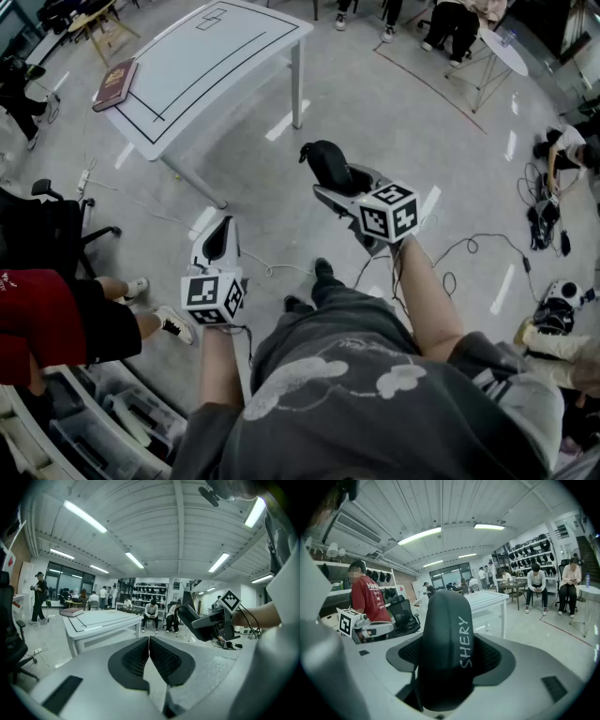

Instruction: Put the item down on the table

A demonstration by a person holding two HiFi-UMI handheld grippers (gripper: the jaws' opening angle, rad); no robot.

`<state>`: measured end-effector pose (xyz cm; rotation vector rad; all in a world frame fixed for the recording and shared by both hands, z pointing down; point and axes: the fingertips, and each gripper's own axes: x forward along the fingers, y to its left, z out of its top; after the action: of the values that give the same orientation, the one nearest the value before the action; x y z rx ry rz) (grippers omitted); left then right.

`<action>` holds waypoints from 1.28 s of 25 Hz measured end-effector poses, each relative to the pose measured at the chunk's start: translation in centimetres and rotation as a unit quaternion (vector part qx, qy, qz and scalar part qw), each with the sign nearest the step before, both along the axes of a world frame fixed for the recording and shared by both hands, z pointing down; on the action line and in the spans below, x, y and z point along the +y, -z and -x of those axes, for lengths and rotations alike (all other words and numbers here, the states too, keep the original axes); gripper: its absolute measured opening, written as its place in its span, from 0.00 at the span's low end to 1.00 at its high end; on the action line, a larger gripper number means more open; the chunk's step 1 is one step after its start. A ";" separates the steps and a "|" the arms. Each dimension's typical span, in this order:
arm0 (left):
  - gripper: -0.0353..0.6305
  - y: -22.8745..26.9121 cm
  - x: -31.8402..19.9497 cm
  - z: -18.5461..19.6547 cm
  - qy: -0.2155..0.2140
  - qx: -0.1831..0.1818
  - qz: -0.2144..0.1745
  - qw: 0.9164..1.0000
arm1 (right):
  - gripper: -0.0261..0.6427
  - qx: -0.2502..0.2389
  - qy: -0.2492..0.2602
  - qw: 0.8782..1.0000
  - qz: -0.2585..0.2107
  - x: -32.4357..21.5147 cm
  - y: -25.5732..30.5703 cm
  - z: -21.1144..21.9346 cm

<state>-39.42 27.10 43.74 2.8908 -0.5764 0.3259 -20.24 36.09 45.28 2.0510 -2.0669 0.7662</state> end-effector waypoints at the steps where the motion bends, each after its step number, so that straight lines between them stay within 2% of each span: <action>1: 0.06 0.1 0.3 -0.3 -0.003 -0.001 -0.004 1.000 | 0.51 -0.003 0.000 1.000 -0.003 0.1 0.0 0.0; 10: 0.06 0.4 0.9 -2.6 -0.028 0.003 -0.015 0.999 | 0.51 -0.009 -0.004 1.000 -0.012 0.7 0.0 -0.7; 17: 0.06 -1.4 -1.2 -4.4 -0.039 -0.002 -0.003 0.999 | 0.52 -0.014 -0.031 0.999 -0.016 -0.3 -0.9 -3.5; 20: 0.06 -2.3 -3.5 -6.2 -0.036 -0.009 0.002 0.999 | 0.52 -0.021 -0.040 0.999 -0.010 -2.1 -1.9 -6.5; 24: 0.06 -2.9 -8.5 -9.9 -0.014 -0.021 -0.003 1.000 | 0.52 -0.031 -0.038 0.999 -0.002 -7.1 -3.8 -12.3; 32: 0.06 -1.3 -21.9 -21.0 0.079 -0.024 0.008 0.997 | 0.52 -0.029 0.043 0.998 0.020 -22.0 -4.2 -26.0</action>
<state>-18.44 5.23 45.01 2.8075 -0.8000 0.3753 5.74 14.08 49.48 1.9284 -2.1359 0.8540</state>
